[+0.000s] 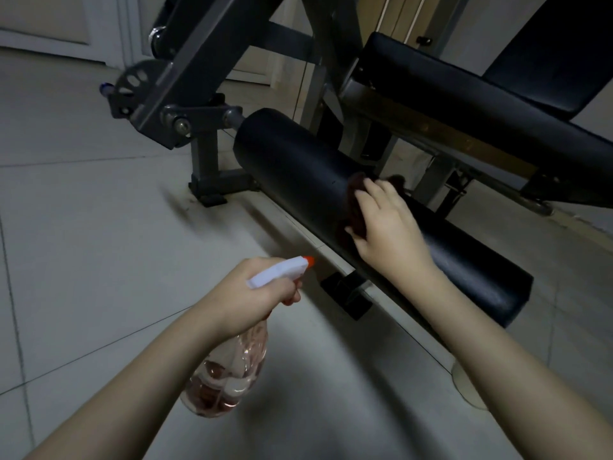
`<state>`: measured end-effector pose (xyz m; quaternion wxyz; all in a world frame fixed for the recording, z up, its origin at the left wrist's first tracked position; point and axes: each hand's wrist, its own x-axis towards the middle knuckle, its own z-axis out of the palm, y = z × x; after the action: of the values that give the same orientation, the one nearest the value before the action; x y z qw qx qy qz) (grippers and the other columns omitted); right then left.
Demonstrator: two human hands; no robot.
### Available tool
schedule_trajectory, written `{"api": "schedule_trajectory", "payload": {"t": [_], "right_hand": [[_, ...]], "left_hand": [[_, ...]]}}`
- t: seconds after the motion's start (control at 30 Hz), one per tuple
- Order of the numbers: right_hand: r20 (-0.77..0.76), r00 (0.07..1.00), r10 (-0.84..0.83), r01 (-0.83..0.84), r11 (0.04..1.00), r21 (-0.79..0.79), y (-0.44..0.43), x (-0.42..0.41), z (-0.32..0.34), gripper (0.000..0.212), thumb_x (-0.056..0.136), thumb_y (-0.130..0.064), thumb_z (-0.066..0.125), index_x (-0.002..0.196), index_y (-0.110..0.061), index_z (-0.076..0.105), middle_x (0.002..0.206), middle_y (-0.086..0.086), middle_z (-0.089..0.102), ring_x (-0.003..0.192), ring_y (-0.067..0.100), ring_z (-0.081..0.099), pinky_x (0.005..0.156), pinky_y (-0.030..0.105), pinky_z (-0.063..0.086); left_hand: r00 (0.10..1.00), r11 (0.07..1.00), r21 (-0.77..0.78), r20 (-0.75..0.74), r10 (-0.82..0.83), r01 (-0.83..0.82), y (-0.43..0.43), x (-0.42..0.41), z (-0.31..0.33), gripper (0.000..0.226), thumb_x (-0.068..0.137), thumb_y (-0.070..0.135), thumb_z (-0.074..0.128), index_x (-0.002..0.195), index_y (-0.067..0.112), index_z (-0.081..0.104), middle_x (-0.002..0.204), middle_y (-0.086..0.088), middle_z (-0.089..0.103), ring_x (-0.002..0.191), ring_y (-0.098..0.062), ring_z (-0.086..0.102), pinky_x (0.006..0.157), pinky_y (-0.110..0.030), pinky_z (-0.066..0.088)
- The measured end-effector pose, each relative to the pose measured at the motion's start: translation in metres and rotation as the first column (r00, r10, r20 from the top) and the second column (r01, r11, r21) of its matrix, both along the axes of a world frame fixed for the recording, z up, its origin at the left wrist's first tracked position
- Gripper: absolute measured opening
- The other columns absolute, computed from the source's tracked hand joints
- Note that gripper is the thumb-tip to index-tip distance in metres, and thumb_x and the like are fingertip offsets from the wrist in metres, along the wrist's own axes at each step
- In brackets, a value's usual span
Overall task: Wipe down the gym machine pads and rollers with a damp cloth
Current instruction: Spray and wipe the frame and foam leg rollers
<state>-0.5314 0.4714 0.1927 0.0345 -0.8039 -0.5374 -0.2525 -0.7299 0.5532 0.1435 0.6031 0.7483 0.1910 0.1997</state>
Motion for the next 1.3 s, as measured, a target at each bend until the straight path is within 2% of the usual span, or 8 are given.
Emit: {"api": "schedule_trajectory", "payload": {"t": [0.13, 0.33, 0.47, 0.57, 0.67, 0.77, 0.93, 1.3], "right_hand": [[-0.088, 0.996, -0.014, 0.013, 1.000, -0.012, 0.039, 0.000, 0.012, 0.066, 0.086, -0.029, 0.065, 0.141, -0.005, 0.038, 0.152, 0.012, 0.028, 0.141, 0.027, 0.020, 0.115, 0.036, 0.020], [-0.059, 0.995, 0.077, -0.074, 0.996, 0.051, -0.024, -0.001, 0.003, 0.047, 0.073, -0.009, 0.073, 0.118, -0.001, 0.062, 0.129, 0.012, 0.057, 0.126, 0.030, 0.044, 0.099, 0.044, 0.046], [0.085, 0.995, -0.059, 0.064, 0.996, -0.058, -0.035, -0.001, -0.007, 0.072, 0.069, -0.033, 0.079, 0.130, -0.006, 0.053, 0.140, 0.014, 0.047, 0.133, 0.034, 0.037, 0.108, 0.049, 0.030], [0.061, 0.996, -0.067, 0.070, 0.996, -0.049, -0.035, 0.000, -0.008, 0.072, 0.066, -0.029, 0.083, 0.127, -0.004, 0.055, 0.137, 0.017, 0.049, 0.131, 0.037, 0.040, 0.105, 0.049, 0.035], [-0.030, 1.000, 0.005, -0.005, 1.000, 0.017, -0.037, 0.006, -0.003, 0.064, 0.066, -0.021, 0.083, 0.123, -0.003, 0.059, 0.133, 0.015, 0.054, 0.129, 0.036, 0.043, 0.105, 0.046, 0.036], [-0.232, 0.973, -0.017, 0.024, 0.999, 0.027, -0.033, 0.015, 0.025, 0.057, 0.077, -0.025, 0.076, 0.129, -0.012, 0.056, 0.138, 0.006, 0.051, 0.131, 0.024, 0.040, 0.109, 0.031, 0.027], [-0.635, 0.762, -0.125, 0.127, 0.991, -0.043, -0.036, 0.046, 0.065, 0.032, 0.083, -0.034, 0.069, 0.113, -0.032, 0.060, 0.111, -0.005, 0.061, 0.104, 0.013, 0.056, 0.084, 0.021, 0.038], [-0.578, 0.806, -0.130, 0.190, 0.981, 0.044, -0.083, 0.036, 0.054, 0.030, 0.086, -0.027, 0.065, 0.117, -0.027, 0.062, 0.110, -0.007, 0.062, 0.105, 0.013, 0.055, 0.089, 0.027, 0.042]], "left_hand": [[1.000, 1.000, -0.001, -0.003, -0.013, 0.013, -0.003, 0.000, -0.001, 0.042, 0.075, 0.033, 0.050, 0.085, -0.006, 0.060, 0.082, -0.018, 0.067, 0.065, -0.014, 0.048, 0.050, -0.015, 0.035], [1.000, 0.999, -0.040, 0.004, 0.027, -0.027, 0.000, 0.003, -0.003, 0.035, 0.087, 0.032, 0.056, 0.082, -0.002, 0.061, 0.084, -0.013, 0.070, 0.065, -0.010, 0.050, 0.050, -0.016, 0.036], [0.999, 0.999, 0.000, -0.008, 0.040, -0.040, 0.003, 0.006, -0.008, 0.031, 0.096, 0.026, 0.053, 0.077, 0.002, 0.061, 0.084, -0.012, 0.069, 0.072, -0.016, 0.056, 0.052, -0.014, 0.038], [0.999, 0.999, -0.013, -0.008, 0.033, -0.033, 0.002, 0.009, -0.009, 0.030, 0.096, 0.029, 0.054, 0.078, 0.007, 0.064, 0.082, -0.007, 0.071, 0.070, -0.012, 0.057, 0.052, -0.014, 0.039], [0.999, 0.999, -0.018, -0.007, 0.041, -0.041, 0.001, 0.011, -0.012, 0.030, 0.095, 0.029, 0.054, 0.080, 0.007, 0.066, 0.082, -0.008, 0.072, 0.065, -0.010, 0.056, 0.052, -0.013, 0.040], [1.000, 1.000, 0.011, 0.012, 0.011, -0.011, -0.003, 0.013, -0.012, 0.031, 0.095, 0.026, 0.056, 0.081, 0.000, 0.064, 0.083, -0.013, 0.070, 0.061, -0.003, 0.056, 0.052, -0.008, 0.037], [0.996, 0.995, 0.051, 0.018, -0.084, 0.083, -0.012, 0.015, -0.009, 0.031, 0.095, 0.022, 0.055, 0.079, -0.004, 0.062, 0.086, -0.016, 0.068, 0.052, 0.003, 0.048, 0.050, -0.007, 0.035], [0.967, 0.964, 0.097, 0.033, -0.252, 0.248, -0.033, 0.027, -0.002, 0.032, 0.077, 0.025, 0.050, 0.080, -0.007, 0.052, 0.076, -0.024, 0.053, 0.061, -0.009, 0.042, 0.057, -0.022, 0.035]]}}
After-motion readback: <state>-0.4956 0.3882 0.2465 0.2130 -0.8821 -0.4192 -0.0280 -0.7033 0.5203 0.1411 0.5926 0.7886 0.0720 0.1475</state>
